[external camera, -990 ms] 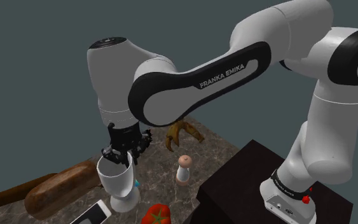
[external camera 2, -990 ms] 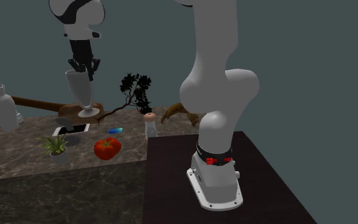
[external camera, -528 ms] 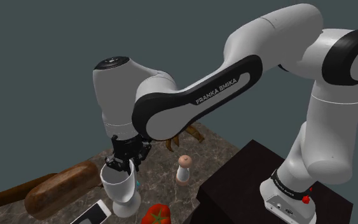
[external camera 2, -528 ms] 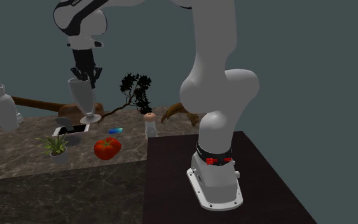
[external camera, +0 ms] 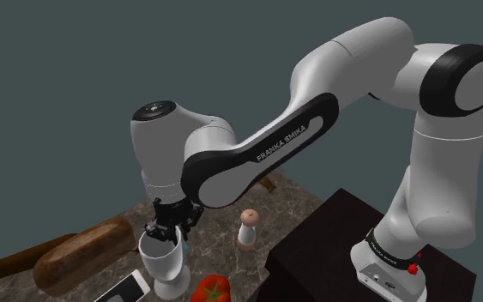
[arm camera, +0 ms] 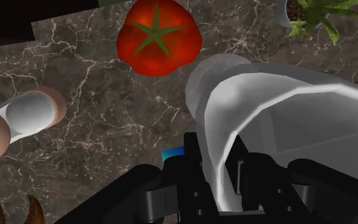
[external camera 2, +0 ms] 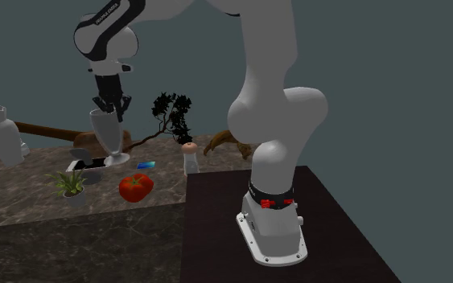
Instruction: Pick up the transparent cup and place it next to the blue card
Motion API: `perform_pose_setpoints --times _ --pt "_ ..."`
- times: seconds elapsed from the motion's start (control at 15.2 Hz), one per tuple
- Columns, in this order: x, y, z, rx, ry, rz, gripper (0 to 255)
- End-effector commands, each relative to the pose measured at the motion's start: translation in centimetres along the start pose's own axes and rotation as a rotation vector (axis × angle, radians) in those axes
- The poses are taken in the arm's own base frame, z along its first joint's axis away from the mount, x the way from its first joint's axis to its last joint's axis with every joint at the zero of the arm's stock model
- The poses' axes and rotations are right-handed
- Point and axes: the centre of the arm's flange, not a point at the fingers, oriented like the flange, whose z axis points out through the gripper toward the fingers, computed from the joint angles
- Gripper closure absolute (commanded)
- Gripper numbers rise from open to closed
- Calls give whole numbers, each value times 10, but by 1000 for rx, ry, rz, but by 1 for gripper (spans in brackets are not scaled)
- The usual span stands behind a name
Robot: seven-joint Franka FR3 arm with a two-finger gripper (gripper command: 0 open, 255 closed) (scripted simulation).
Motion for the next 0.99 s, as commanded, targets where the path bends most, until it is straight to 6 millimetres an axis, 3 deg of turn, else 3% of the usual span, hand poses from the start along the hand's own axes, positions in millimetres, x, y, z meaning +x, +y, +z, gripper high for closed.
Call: perform_pose_setpoints --times 0.0,0.92 --pt "0 0 10 1 1 0 255" --pt "4 0 84 1 1 0 255"
